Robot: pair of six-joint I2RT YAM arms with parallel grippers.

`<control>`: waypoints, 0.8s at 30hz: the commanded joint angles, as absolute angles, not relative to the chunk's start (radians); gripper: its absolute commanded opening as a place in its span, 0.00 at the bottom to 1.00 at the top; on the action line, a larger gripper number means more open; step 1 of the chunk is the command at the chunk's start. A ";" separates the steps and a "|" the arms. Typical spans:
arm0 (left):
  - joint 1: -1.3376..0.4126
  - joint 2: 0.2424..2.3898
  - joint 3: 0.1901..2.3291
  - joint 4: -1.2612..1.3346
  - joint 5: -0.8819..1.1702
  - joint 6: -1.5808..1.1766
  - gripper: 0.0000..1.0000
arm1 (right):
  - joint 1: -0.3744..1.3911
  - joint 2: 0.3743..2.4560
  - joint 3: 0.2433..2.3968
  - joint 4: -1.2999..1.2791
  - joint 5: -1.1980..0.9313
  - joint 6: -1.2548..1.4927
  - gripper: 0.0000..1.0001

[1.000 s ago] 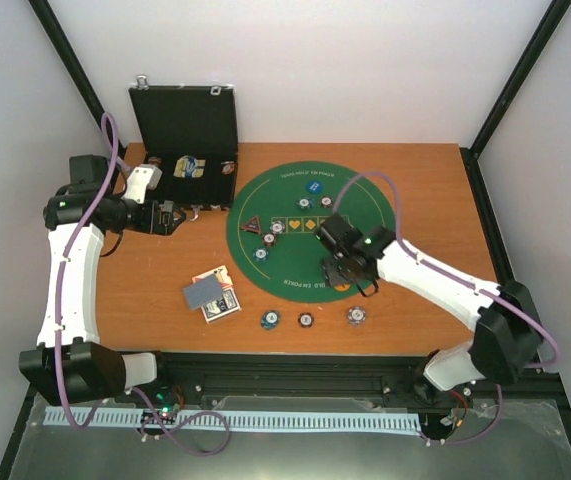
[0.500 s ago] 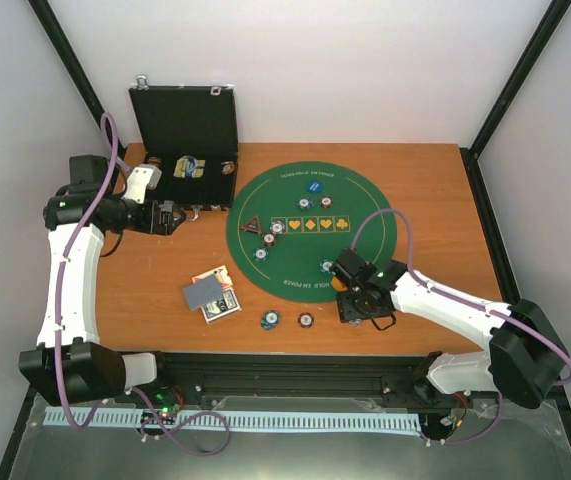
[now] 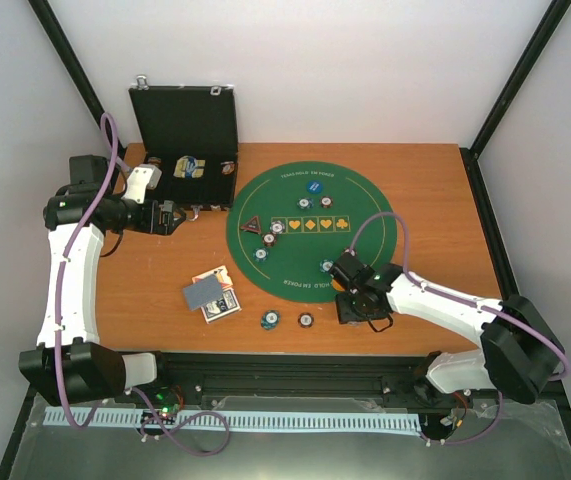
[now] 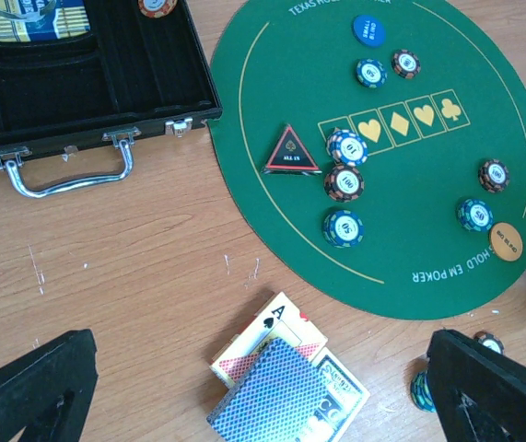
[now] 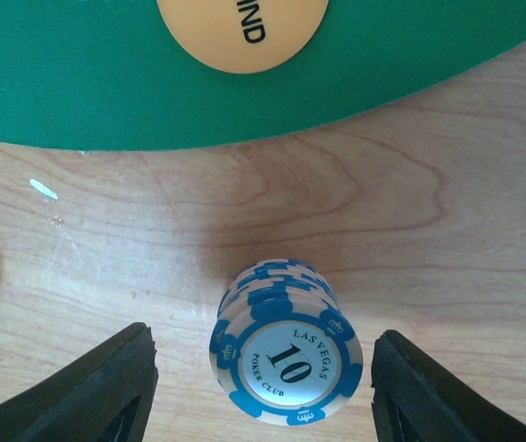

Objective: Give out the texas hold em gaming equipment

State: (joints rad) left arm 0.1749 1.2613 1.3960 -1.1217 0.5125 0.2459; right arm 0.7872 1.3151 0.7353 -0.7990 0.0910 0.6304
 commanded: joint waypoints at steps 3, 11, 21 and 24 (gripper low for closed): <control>0.181 1.253 1.414 -1.111 0.526 0.233 1.00 | 0.798 1.331 0.716 -0.787 0.121 0.654 0.63; 0.182 1.252 1.414 -1.113 0.522 0.236 1.00 | 0.798 1.342 0.708 -0.772 0.126 0.659 0.57; 0.182 1.248 1.411 -1.114 0.519 0.238 1.00 | 0.798 1.334 0.710 -0.776 0.132 0.659 0.46; 0.182 1.249 1.411 -1.114 0.518 0.238 1.00 | 0.798 1.332 0.712 -0.776 0.134 0.658 0.42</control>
State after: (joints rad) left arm 0.1749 1.2613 1.3960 -1.1217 0.5125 0.2451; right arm 0.7872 1.3418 0.7143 -0.7879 0.1097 0.6464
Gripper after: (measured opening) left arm 0.999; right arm 0.440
